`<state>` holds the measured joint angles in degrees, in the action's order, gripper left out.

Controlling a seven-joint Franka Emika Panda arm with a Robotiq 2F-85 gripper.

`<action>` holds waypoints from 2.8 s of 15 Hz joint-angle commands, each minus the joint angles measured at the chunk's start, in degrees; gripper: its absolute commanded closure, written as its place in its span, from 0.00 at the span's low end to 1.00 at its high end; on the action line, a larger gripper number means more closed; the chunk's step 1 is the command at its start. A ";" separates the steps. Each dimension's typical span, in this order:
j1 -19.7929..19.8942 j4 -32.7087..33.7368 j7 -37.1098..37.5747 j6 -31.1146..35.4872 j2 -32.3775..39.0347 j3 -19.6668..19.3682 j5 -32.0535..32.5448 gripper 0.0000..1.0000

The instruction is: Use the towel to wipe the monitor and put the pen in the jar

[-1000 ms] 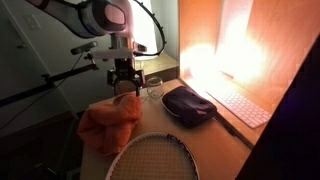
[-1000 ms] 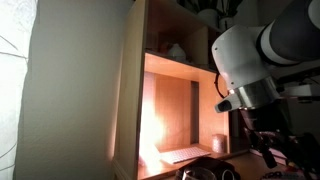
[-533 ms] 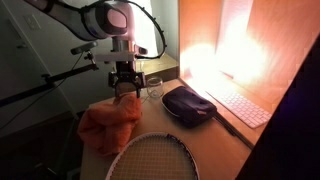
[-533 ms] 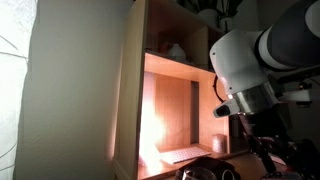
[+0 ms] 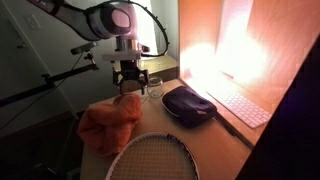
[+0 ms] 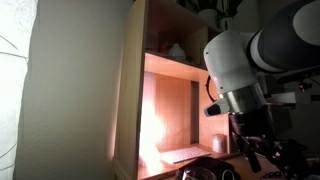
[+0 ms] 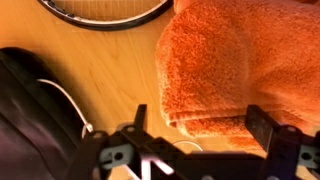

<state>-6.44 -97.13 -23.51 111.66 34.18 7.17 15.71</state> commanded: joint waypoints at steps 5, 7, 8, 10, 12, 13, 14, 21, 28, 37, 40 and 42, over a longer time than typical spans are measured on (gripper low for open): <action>0.11 6.47 -3.56 -3.28 5.35 -0.32 0.55 0.00; 0.21 7.37 -2.92 -4.00 6.09 -0.37 0.04 0.00; 0.25 7.35 -2.76 -3.32 6.13 -0.36 0.11 0.25; 0.41 7.65 -2.85 -3.03 6.29 -0.26 -0.10 0.34; 0.31 7.93 -2.89 -2.97 6.32 -0.25 0.07 0.51; 0.28 8.10 -2.80 -3.11 6.33 -0.25 0.02 0.59; 0.37 7.95 -2.91 -2.72 6.14 -0.13 -0.12 0.66; 0.46 5.24 -2.54 -0.35 3.21 0.42 -0.34 0.95; 0.37 -7.21 0.94 12.86 -8.70 1.01 -0.39 0.95; 1.04 -21.85 2.87 26.06 -24.30 1.37 -5.68 0.95; 1.27 -27.93 4.12 31.35 -30.28 0.90 -7.57 0.95; 1.21 -31.23 4.88 34.06 -33.61 0.52 -8.37 0.95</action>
<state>-5.58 -121.11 -20.30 141.39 7.76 7.92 9.05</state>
